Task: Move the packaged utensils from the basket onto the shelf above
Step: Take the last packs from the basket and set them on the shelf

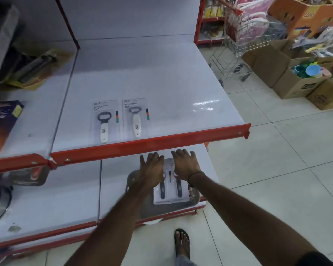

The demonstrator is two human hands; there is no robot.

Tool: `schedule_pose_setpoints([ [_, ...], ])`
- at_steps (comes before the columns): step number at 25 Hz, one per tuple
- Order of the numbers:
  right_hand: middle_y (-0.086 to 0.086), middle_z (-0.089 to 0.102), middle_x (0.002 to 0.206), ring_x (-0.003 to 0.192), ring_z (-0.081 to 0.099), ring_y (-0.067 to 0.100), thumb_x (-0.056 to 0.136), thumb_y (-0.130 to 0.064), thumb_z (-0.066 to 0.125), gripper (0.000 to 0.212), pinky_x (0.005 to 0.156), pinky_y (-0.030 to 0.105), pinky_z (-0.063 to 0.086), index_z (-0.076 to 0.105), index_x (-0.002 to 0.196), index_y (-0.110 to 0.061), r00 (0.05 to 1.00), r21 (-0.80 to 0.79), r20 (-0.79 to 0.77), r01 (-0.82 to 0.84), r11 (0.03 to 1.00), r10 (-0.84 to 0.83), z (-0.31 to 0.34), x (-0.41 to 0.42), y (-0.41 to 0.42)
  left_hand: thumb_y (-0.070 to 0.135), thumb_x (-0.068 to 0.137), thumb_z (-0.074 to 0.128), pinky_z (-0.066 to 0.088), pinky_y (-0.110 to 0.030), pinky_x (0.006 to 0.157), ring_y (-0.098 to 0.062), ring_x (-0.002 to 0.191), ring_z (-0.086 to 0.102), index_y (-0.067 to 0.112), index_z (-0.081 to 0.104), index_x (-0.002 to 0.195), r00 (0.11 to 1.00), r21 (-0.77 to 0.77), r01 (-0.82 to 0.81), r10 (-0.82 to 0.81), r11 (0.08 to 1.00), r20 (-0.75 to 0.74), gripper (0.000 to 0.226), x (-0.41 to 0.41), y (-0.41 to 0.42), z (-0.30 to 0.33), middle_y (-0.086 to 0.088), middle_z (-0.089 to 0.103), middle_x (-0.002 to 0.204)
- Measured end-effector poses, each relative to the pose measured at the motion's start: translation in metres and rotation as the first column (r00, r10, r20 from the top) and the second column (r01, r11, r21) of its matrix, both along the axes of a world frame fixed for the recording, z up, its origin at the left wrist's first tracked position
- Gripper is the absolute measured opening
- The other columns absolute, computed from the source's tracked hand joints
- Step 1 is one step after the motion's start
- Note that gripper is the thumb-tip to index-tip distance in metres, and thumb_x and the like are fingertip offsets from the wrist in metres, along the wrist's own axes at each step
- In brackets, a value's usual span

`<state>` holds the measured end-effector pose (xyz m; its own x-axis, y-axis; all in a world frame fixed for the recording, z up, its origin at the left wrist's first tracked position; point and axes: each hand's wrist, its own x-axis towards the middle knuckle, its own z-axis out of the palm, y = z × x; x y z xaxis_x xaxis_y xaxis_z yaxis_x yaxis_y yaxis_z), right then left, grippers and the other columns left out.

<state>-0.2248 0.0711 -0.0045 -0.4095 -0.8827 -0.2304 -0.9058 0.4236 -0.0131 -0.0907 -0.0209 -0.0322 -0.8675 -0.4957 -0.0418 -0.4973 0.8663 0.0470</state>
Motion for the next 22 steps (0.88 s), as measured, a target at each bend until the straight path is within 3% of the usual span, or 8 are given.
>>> schedule_pose_setpoints([
  [4,0.01,0.058,0.126,0.117,0.053,0.029,0.089,-0.014,0.056,0.035,0.097,0.044,0.045,0.06,0.123,-0.012,1.0,-0.175,-0.017,-0.002,0.985,-0.001,0.016,0.006,0.012,0.015,0.087,0.068,0.057,-0.04,0.083,-0.027,0.093,0.068,0.012,0.066,0.114,0.993,0.046,0.002,0.004,0.999,-0.118,0.027,0.009,-0.001,0.027,-0.01,0.067,0.11],
  [7,0.01,0.063,0.119,0.11,0.057,0.031,0.088,-0.016,0.057,0.032,0.092,0.045,0.047,0.058,0.12,-0.013,0.995,-0.233,0.103,0.031,0.972,-0.007,0.036,0.022,0.03,0.008,0.091,0.06,0.06,-0.038,0.075,-0.026,0.088,0.065,0.015,0.057,0.109,0.988,0.217,-0.022,0.054,0.976,-0.144,0.02,0.024,0.013,0.049,-0.009,0.065,0.106],
  [9,0.01,0.066,0.117,0.108,0.059,0.031,0.089,-0.017,0.057,0.032,0.094,0.045,0.046,0.055,0.121,-0.015,0.993,-0.241,0.122,0.022,0.97,0.008,0.051,0.035,0.045,0.011,0.093,0.062,0.062,-0.038,0.078,-0.026,0.095,0.066,0.018,0.051,0.114,0.993,0.262,-0.03,0.057,0.965,-0.099,0.025,0.036,0.029,0.059,-0.008,0.065,0.113],
  [12,0.009,0.067,0.115,0.107,0.058,0.031,0.086,-0.011,0.057,0.035,0.093,0.045,0.043,0.054,0.12,-0.017,0.999,-0.322,0.023,-0.028,0.946,0.037,0.084,0.05,0.069,0.02,0.09,0.071,0.056,-0.036,0.097,-0.023,0.117,0.06,0.018,0.044,0.136,0.994,0.213,0.009,0.014,0.977,-0.106,0.054,0.055,0.051,0.08,-0.006,0.057,0.138],
  [14,0.007,0.066,0.111,0.103,0.058,0.031,0.086,-0.009,0.054,0.034,0.088,0.044,0.043,0.054,0.119,-0.017,0.995,-0.419,-0.083,-0.084,0.904,0.054,0.115,0.056,0.082,0.012,0.086,0.074,0.053,-0.038,0.103,-0.025,0.122,0.057,0.015,0.044,0.14,0.977,0.158,0.035,-0.001,0.987,-0.212,0.062,0.062,0.061,0.114,-0.008,0.055,0.141],
  [17,0.003,0.067,0.105,0.094,0.058,0.026,0.085,-0.012,0.058,0.029,0.083,0.04,0.044,0.055,0.113,-0.019,0.976,-0.55,-0.215,-0.156,0.82,0.041,0.166,0.057,0.097,0.005,0.086,0.071,0.053,-0.04,0.1,-0.027,0.116,0.063,0.011,0.054,0.132,0.893,0.012,0.088,-0.073,0.996,-0.445,0.05,0.07,0.072,0.18,-0.011,0.065,0.13],
  [20,0.0,0.063,0.091,0.081,0.051,0.02,0.085,-0.016,0.05,0.021,0.073,0.034,0.039,0.052,0.105,-0.022,0.974,-0.658,-0.227,-0.168,0.734,0.02,0.219,0.049,0.1,0.005,0.091,0.063,0.054,-0.042,0.094,-0.028,0.106,0.064,0.008,0.058,0.123,0.764,-0.02,0.098,-0.088,0.995,-0.639,0.033,0.069,0.071,0.247,-0.014,0.069,0.119],
  [22,0.0,0.061,0.086,0.078,0.049,0.021,0.086,-0.016,0.041,0.02,0.071,0.036,0.038,0.05,0.103,-0.022,0.977,-0.711,-0.214,-0.156,0.685,0.001,0.255,0.037,0.09,0.005,0.095,0.056,0.051,-0.041,0.095,-0.031,0.106,0.061,0.005,0.057,0.122,0.73,0.02,0.072,-0.039,0.997,-0.683,0.028,0.058,0.059,0.287,-0.017,0.067,0.118],
])
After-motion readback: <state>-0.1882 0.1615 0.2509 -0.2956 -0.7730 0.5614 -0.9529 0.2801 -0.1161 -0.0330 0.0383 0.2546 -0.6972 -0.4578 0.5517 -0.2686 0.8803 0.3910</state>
